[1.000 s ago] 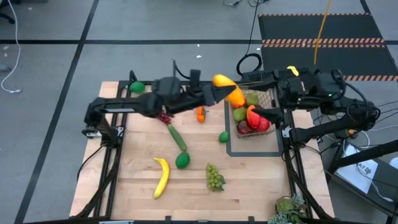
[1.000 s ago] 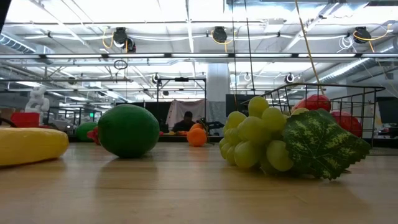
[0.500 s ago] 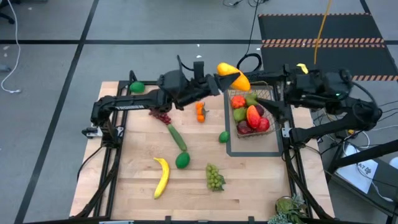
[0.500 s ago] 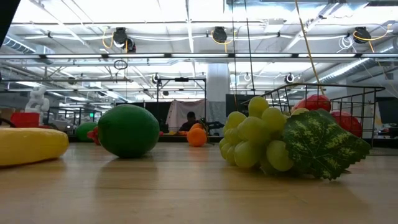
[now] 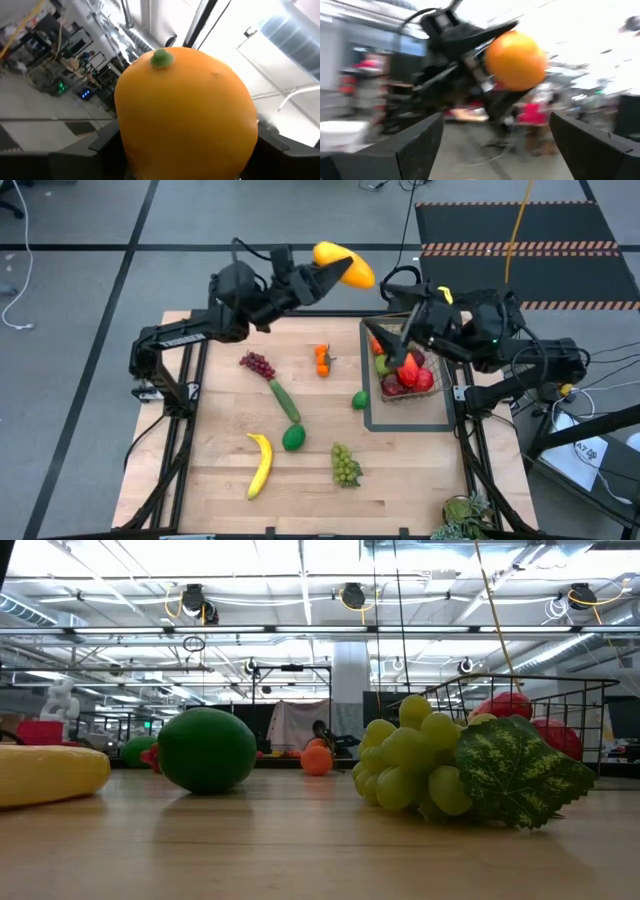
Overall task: Build produce basket
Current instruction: Put the yellow mango into the wire basket
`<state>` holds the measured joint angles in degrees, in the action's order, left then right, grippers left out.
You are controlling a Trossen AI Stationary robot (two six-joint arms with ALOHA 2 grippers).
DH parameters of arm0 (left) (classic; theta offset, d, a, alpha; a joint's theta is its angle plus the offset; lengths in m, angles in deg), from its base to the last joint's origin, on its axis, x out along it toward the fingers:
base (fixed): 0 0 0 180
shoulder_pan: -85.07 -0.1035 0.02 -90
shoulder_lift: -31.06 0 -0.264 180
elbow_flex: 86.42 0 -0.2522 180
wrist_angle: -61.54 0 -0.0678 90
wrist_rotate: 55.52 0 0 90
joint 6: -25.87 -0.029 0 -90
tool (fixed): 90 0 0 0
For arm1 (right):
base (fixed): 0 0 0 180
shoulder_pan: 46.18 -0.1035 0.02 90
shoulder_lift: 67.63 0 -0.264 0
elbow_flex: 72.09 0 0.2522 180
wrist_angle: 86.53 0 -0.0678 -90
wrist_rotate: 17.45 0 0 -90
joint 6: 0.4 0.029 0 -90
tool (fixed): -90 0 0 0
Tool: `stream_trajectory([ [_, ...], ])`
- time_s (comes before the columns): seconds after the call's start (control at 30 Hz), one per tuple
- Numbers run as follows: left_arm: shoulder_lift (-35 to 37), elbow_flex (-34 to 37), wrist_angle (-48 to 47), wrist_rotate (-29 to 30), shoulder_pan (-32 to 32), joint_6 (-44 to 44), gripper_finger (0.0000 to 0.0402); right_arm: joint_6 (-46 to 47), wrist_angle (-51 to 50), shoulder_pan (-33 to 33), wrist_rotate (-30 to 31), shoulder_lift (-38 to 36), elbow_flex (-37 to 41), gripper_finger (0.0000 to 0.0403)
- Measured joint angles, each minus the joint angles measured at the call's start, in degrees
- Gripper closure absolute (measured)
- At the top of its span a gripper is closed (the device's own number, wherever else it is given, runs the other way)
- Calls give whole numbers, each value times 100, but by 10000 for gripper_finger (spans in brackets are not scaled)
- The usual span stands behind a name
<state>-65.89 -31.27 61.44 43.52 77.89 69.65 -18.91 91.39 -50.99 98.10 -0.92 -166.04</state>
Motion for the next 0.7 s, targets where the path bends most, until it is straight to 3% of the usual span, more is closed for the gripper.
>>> stream_trajectory([
  [0.1,67,0,-53,-73,-4,-302,119,-884,433,-104,562,284,-313,45],
  [0.2,79,0,-67,-177,-4,-568,119,-1584,646,-111,623,563,-601,45],
  [0.7,79,0,-794,-654,-29,-446,119,-2755,592,-167,1196,1170,-1218,63],
])
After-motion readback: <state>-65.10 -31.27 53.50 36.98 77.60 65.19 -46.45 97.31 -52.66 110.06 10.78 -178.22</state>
